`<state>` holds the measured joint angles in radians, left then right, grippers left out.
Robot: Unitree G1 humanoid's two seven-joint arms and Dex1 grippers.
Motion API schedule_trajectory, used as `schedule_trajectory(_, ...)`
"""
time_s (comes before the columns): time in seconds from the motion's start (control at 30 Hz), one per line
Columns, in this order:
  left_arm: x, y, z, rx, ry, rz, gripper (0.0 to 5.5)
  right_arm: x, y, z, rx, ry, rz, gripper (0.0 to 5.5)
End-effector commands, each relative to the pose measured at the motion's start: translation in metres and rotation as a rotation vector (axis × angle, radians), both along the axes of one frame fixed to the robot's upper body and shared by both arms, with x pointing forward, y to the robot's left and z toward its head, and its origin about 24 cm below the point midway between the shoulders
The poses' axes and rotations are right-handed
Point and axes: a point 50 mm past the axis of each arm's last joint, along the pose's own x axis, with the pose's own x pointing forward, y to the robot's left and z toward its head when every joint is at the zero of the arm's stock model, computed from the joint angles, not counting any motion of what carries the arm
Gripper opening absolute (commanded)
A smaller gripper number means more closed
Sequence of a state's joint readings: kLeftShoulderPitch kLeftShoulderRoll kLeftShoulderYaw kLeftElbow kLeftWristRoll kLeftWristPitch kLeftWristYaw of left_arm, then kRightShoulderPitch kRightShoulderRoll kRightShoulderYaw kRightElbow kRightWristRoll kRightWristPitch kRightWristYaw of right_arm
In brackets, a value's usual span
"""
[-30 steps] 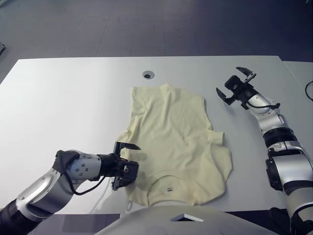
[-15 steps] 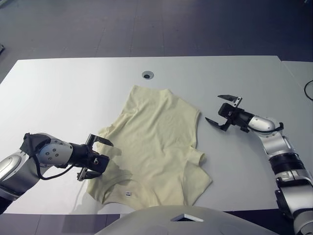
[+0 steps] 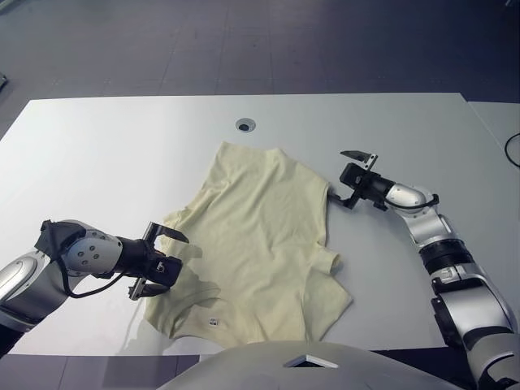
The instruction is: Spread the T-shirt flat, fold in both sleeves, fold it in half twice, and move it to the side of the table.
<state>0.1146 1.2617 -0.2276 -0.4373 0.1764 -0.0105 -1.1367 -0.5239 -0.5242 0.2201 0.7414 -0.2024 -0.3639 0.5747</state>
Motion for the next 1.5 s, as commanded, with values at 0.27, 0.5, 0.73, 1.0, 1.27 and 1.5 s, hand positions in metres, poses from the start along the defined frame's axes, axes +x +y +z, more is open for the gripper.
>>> schedule_trajectory(0.27, -0.014, 0.003, -0.028, 0.037, 0.117, 0.033, 5.4, 0.041, -0.051, 0.039, 0.056, -0.281, -0.527, 5.39)
schedule_trajectory(0.5, -0.017, -0.002, -0.031, 0.024, 0.12, 0.036, 5.4, 0.023, -0.038, 0.017, 0.006, -0.155, -0.278, 5.39)
schedule_trajectory(0.73, -0.018, -0.003, -0.031, 0.024, 0.118, 0.036, 5.4, -0.001, -0.043, 0.013, -0.078, -0.04, -0.049, 5.39)
schedule_trajectory(1.0, -0.017, -0.006, -0.032, 0.019, 0.112, 0.03, 5.4, -0.005, -0.007, 0.0, -0.034, 0.021, 0.066, 5.39)
schedule_trajectory(1.27, -0.012, -0.008, -0.032, 0.021, 0.106, 0.012, 5.4, 0.006, 0.005, -0.008, 0.01, 0.017, -0.012, 5.39)
schedule_trajectory(1.5, -0.013, -0.012, -0.034, 0.011, 0.108, 0.012, 5.4, 0.015, 0.014, -0.015, 0.013, 0.015, -0.05, 4.57)
